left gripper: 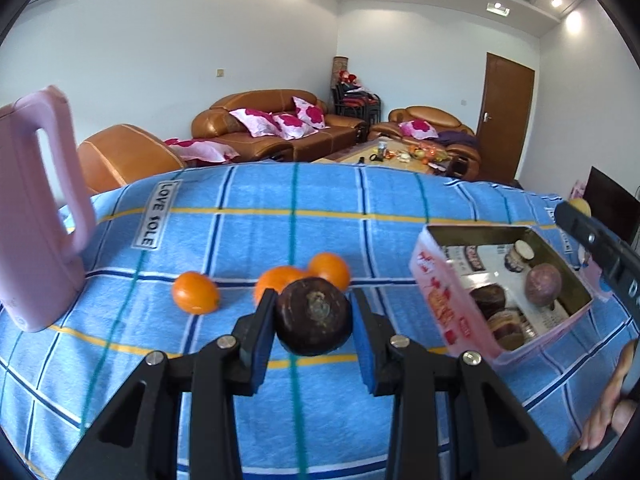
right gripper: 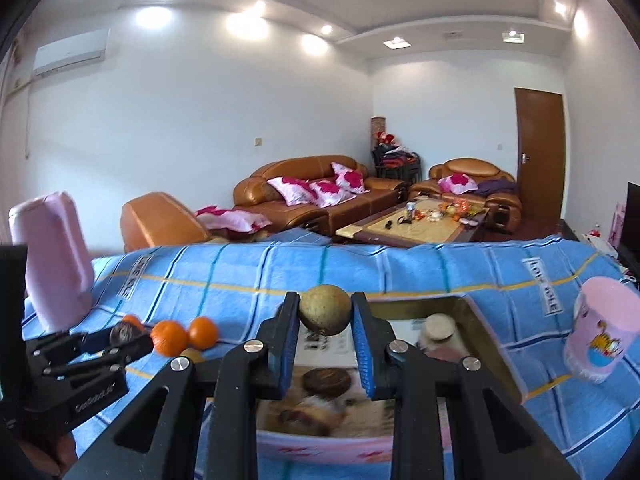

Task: Organize fruits
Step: 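Carry the kiwi and the dark fruit over the pink tin with both tools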

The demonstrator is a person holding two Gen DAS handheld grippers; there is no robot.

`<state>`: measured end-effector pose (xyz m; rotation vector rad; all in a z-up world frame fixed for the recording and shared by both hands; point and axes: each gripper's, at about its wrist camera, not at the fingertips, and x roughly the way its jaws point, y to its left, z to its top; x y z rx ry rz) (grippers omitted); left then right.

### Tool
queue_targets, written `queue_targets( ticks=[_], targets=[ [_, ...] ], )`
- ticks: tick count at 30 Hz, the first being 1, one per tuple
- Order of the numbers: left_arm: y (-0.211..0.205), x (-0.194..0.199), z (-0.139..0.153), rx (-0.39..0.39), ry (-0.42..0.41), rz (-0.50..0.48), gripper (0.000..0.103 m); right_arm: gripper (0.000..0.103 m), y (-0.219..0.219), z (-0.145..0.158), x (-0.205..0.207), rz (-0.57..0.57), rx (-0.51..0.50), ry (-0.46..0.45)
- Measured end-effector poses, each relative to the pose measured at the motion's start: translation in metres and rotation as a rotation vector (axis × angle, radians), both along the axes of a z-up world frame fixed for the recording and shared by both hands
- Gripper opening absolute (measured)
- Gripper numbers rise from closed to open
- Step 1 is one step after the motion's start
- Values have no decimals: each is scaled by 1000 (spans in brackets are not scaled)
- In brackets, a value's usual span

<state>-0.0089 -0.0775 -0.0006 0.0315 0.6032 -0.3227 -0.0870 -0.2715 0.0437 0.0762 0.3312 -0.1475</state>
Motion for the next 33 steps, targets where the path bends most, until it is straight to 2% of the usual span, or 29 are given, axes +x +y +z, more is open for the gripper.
queue_targets(
  ticks=[5, 13, 20, 26, 33],
  targets=[
    [-26, 2, 8, -34, -5, -54, 38, 27, -27, 14, -5, -76, -14, -41],
    [-95, 2, 10, -13, -8, -151, 38, 27, -61, 17, -4, -234, -67, -45],
    [-134, 8, 3, 4, 11, -155, 38, 28, -72, -2, 19, -194, -18, 65],
    [-134, 13, -2, 13, 32, -139, 38, 28, -74, -19, 36, -131, 51, 163],
    [-134, 16, -6, 32, 60, -135, 38, 28, -71, -35, 47, -95, 84, 246]
  ],
)
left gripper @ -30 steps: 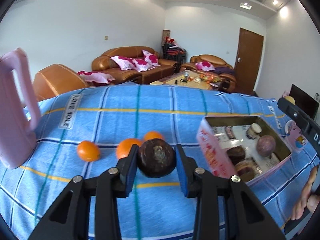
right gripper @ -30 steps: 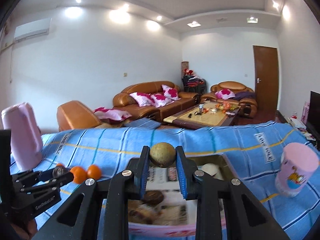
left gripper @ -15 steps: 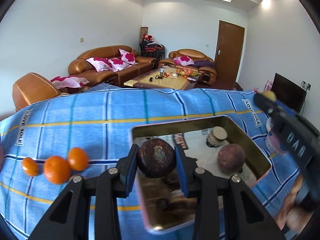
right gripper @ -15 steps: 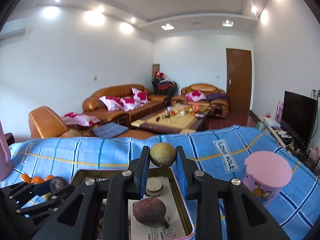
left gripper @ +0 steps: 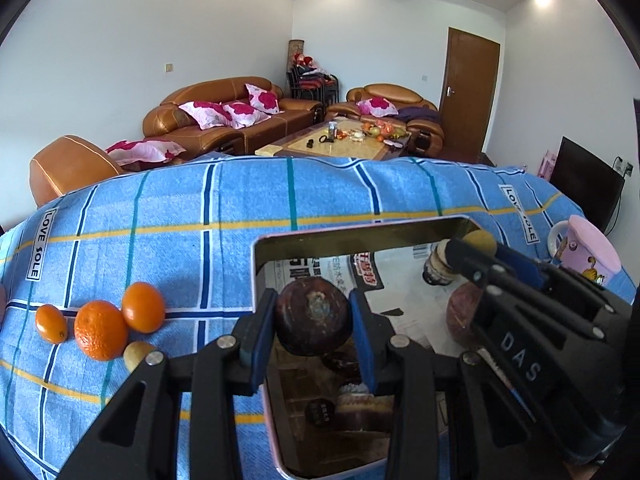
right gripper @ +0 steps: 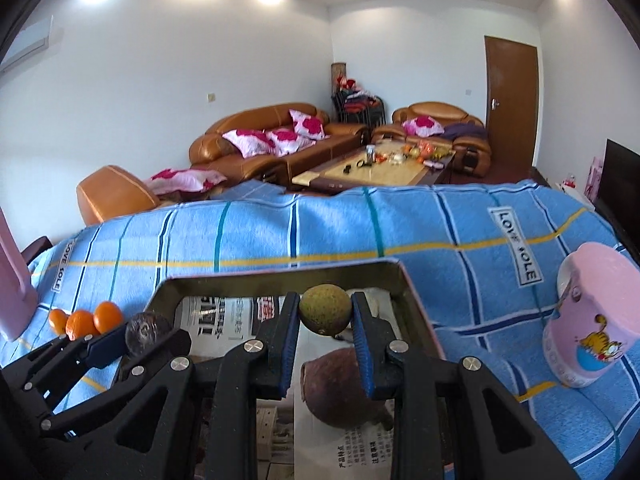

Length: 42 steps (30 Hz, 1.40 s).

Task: Organize fruits
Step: 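Carry the kiwi and the dark fruit over the pink tin with both tools, then open the right tool to drop the kiwi in the tin while the left releases the dark fruit, then withdraw both tools from the tin and move the right tool toward the second kiwi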

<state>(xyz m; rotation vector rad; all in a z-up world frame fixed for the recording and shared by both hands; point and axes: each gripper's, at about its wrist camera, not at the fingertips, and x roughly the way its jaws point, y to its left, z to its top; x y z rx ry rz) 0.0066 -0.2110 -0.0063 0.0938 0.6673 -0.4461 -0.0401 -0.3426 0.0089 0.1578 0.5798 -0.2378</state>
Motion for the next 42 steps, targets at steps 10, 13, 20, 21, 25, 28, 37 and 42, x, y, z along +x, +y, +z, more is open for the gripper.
queue_targets(
  ticks=[10, 13, 20, 21, 25, 28, 37, 42],
  targets=[
    [-4, 0, -1, 17, 4, -3, 38, 28, -5, -5, 1, 21, 90, 26],
    [-6, 2, -1, 18, 5, -4, 38, 28, -6, -4, 1, 36, 123, 21],
    [-5, 1, -1, 17, 5, -4, 38, 32, -15, -3, 0, 53, 240, -5],
    [-6, 1, -1, 17, 5, -4, 38, 32, -17, -3, 0, 55, 264, -13],
    [-5, 1, -1, 18, 4, -3, 39, 33, -24, -1, -4, 54, 341, -53],
    [-5, 0, -1, 9, -8, 2, 45, 33, -29, 7, -14, 27, 354, -127],
    [3, -22, 18, -26, -166, 37, 103, 79, -31, 35, -54, -146, 216, -373],
    [16, -14, 22, -46, -128, 77, 103, 79, -32, 33, -56, -177, 208, -386]
  ],
)
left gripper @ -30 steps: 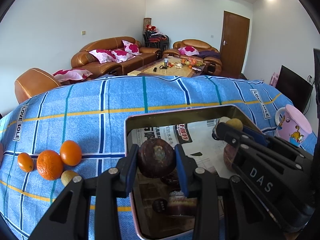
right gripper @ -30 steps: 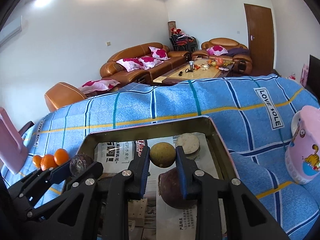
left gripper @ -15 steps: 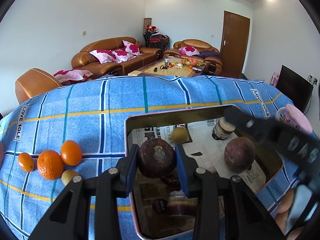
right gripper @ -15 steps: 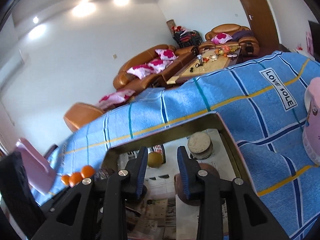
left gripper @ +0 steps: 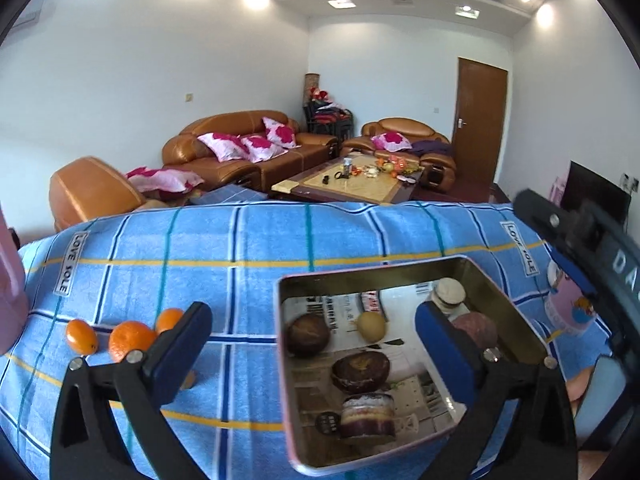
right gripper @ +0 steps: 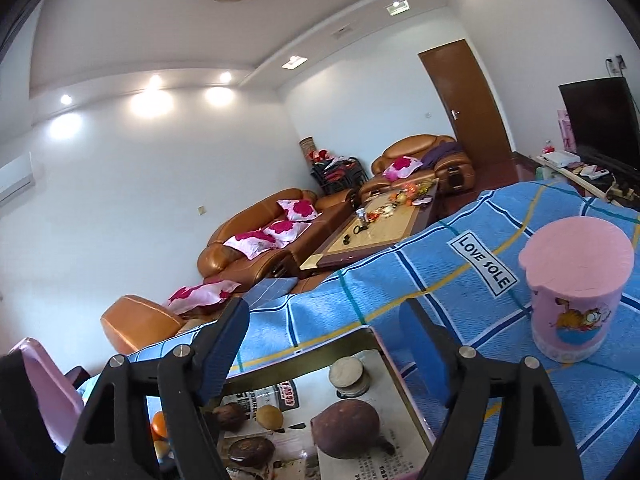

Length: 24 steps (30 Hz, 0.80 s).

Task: Organize fruits
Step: 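Withdraw both tools from the tin and move the right tool toward the second kiwi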

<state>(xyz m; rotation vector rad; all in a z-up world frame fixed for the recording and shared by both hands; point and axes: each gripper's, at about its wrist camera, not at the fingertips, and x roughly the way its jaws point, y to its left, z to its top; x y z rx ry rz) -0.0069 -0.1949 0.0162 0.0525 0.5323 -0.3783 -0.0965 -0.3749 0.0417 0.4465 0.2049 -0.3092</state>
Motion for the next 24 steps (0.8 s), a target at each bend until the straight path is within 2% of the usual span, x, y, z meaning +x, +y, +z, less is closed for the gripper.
queue_targets(
  ticks=[4, 9, 13, 18, 24],
  targets=[
    [18, 1, 4, 20, -9, 31, 103, 79, 13, 0, 0, 27, -61, -7],
    [54, 5, 16, 91, -79, 81, 103, 79, 39, 0, 3, 92, -181, -21],
    [94, 12, 21, 90, -109, 147, 103, 79, 55, -5, 9, 116, -255, 19],
    [132, 24, 12, 106, -105, 219, 103, 79, 60, -4, 7, 105, -275, 16],
    [165, 25, -4, 98, -115, 275, 103, 79, 56, -6, 4, 15, -269, 47]
  ],
)
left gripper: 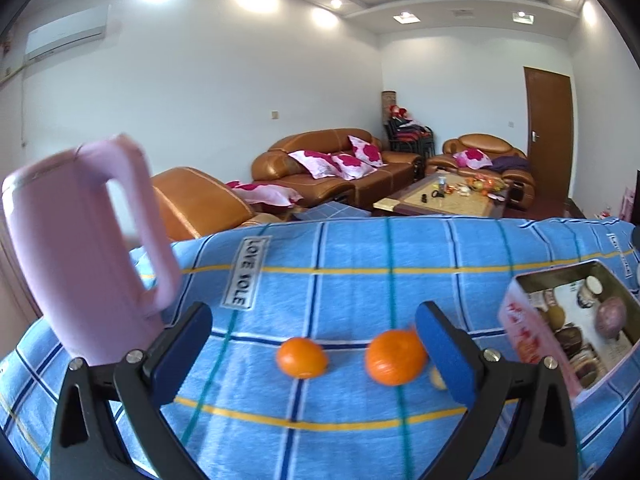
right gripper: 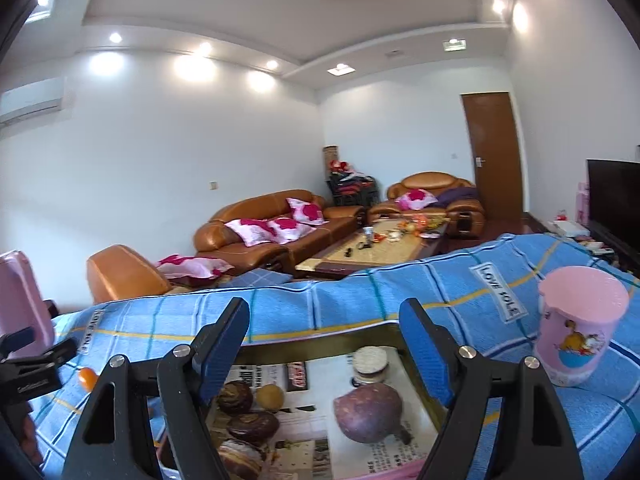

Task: Organize fruits
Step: 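Withdraw both tools from the tin and move the right tool toward the second kiwi, then grasp the second kiwi with the right tool while the left tool grasps an orange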

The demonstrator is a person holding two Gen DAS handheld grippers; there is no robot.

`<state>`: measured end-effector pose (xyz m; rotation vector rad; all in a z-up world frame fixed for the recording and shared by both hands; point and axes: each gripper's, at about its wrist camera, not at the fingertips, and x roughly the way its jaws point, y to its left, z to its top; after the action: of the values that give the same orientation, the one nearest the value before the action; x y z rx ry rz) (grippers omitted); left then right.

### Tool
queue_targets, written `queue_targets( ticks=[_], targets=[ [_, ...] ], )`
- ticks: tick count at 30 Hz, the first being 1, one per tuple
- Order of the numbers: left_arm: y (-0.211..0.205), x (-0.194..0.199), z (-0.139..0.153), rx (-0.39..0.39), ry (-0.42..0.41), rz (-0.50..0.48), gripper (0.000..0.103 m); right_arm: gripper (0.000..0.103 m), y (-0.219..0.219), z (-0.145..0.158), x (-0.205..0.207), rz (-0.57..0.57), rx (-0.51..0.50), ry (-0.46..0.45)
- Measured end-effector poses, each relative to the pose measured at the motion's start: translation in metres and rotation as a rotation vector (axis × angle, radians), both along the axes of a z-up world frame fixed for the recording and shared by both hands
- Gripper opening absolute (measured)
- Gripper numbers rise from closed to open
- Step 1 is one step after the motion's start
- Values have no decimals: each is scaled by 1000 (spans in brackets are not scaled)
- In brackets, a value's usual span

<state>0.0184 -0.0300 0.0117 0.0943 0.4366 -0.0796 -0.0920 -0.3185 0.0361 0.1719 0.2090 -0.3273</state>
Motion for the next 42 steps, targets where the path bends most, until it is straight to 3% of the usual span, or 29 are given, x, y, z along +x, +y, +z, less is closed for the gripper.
queue_targets(
  ticks=[5, 9, 15, 21, 23, 25, 27, 36, 42],
  targets=[
    [14, 11, -8, -9, 81, 22, 103, 79, 4, -1, 1, -54, -23, 29],
    [30, 22, -8, 15, 71, 103, 103, 79, 15, -3, 7, -49, -57, 82],
    [66, 38, -9, -32, 92, 222, 103, 79, 54, -3, 18, 88, 48, 118],
    [78, 49, -24, -48, 170, 258, 103, 78, 121, 0, 57, 278, -20, 223],
    [78, 50, -28, -35, 180, 266, 103, 65, 139, -8, 69, 333, -50, 281],
    [79, 52, -32, -35, 199, 266, 103, 43, 152, -19, 80, 370, -58, 358],
    [80, 52, -31, -40, 202, 268, 103, 36, 157, -33, 91, 408, -39, 430],
    [92, 60, -29, -56, 220, 292, 103, 36, 173, -53, 116, 465, -104, 577],
    [103, 64, -28, -73, 230, 316, 103, 36, 172, -65, 129, 489, -81, 675]
  ],
)
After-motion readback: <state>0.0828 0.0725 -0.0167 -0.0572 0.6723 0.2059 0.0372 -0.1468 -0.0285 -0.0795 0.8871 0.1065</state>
